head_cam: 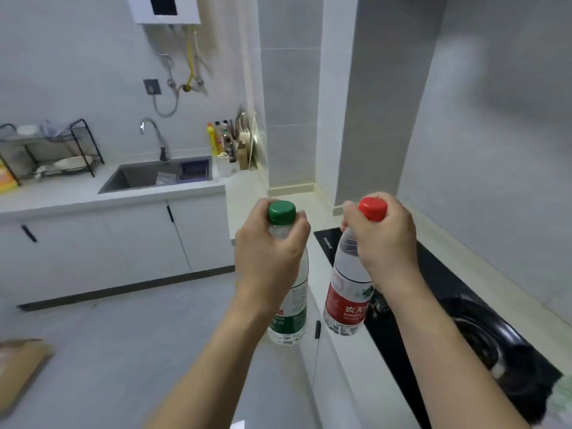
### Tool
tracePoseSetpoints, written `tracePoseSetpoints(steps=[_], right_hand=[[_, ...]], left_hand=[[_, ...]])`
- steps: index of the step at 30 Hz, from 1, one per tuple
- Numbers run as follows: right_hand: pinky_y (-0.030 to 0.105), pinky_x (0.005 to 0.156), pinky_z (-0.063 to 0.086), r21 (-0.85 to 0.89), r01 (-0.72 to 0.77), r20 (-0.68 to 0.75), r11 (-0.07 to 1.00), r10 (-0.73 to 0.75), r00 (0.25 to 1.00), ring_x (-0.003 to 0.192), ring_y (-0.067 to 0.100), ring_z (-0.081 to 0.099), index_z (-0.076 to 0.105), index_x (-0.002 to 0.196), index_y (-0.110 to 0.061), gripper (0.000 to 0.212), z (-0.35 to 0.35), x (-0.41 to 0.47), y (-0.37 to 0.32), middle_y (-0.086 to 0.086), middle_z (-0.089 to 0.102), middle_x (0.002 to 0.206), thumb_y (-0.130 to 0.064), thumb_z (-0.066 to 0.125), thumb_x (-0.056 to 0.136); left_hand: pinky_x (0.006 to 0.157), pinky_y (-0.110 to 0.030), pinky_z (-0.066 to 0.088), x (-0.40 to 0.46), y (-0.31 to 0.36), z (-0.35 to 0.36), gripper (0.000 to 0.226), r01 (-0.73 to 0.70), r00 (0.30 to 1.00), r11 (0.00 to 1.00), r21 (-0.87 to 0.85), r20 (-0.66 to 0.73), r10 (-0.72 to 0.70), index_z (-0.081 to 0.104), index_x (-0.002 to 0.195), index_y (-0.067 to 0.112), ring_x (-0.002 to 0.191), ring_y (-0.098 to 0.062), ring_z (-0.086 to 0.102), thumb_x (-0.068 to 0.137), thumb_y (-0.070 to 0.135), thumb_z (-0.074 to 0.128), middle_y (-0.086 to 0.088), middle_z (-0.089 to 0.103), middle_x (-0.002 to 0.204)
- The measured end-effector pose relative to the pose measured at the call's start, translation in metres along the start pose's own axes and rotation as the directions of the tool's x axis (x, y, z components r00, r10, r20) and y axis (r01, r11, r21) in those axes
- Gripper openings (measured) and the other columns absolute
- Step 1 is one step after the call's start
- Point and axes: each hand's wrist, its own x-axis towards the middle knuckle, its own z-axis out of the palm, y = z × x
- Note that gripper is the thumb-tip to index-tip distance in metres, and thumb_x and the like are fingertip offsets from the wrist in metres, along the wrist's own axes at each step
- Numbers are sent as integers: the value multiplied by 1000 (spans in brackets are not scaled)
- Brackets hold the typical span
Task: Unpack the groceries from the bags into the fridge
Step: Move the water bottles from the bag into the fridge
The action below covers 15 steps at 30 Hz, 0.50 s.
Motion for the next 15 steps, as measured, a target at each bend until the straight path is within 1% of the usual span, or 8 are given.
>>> tracePoseSetpoints(steps=[3, 4, 6, 9, 10, 12, 13, 15], right_hand=[[38, 68, 54, 57, 8, 118, 998, -15, 993, 69, 26, 63, 56, 76, -12, 24, 46, -12, -17, 10, 66, 71, -32, 66, 84], [42, 70, 55, 80, 8, 168, 997, -22, 986, 71, 29, 63, 56, 77, -13, 24, 63, -17, -24, 10, 66, 73, -33, 66, 84], [44, 73, 55, 109, 19, 256, 994, -47, 966, 73, 28, 64, 57, 79, -16, 21, 96, -30, -39, 10, 66, 76, -35, 66, 85], [41, 70, 57, 177, 28, 368, 984, -92, 925, 75, 27, 66, 58, 84, -19, 18, 144, -54, -65, 9, 66, 80, -35, 66, 86], [37, 68, 56, 199, 31, 400, 980, -110, 910, 76, 26, 66, 58, 87, -18, 18, 159, -62, -73, 9, 66, 81, -34, 66, 86], [26, 64, 51, 226, 48, 462, 973, -151, 874, 77, 21, 65, 59, 91, -18, 19, 188, -80, -90, 8, 66, 84, -35, 65, 87], [23, 64, 49, 243, 54, 488, 969, -170, 856, 76, 19, 65, 58, 91, -19, 18, 202, -89, -99, 7, 65, 84, -36, 64, 87], [24, 66, 49, 285, 52, 536, 957, -204, 819, 75, 18, 64, 56, 90, -22, 17, 226, -109, -115, 6, 65, 83, -37, 63, 86]], left_hand=[[59, -11, 42, 1, -9, -49, 12, 7, 996, 998, 63, -91, -1, 61, 82, 17, 64, -5, 55, 90, 24, 67, 8, 59, 68], [60, -11, 42, 1, -12, -66, 12, 13, 992, 997, 82, -123, -3, 61, 82, 18, 64, -5, 55, 90, 24, 67, 8, 60, 69], [60, -14, 44, 1, -18, -102, 13, 35, 980, 991, 126, -197, -9, 61, 82, 19, 65, -7, 57, 90, 26, 67, 6, 61, 69], [59, -14, 45, 0, -24, -156, 14, 59, 955, 979, 196, -298, 2, 60, 82, 17, 64, -9, 57, 90, 26, 67, 4, 60, 69], [58, -13, 44, -2, -26, -174, 15, 69, 944, 974, 215, -330, 6, 60, 82, 16, 63, -8, 56, 90, 26, 67, 5, 59, 68], [58, -11, 42, -7, -29, -209, 15, 85, 920, 964, 252, -391, 21, 59, 81, 15, 62, -6, 55, 90, 24, 67, 6, 58, 67], [58, -11, 41, -10, -30, -226, 15, 92, 909, 958, 270, -415, 30, 58, 81, 15, 62, -7, 55, 90, 24, 67, 5, 57, 67], [59, -12, 43, -18, -31, -259, 15, 114, 890, 949, 295, -455, 35, 59, 83, 14, 63, -8, 54, 91, 24, 66, 5, 57, 68]])
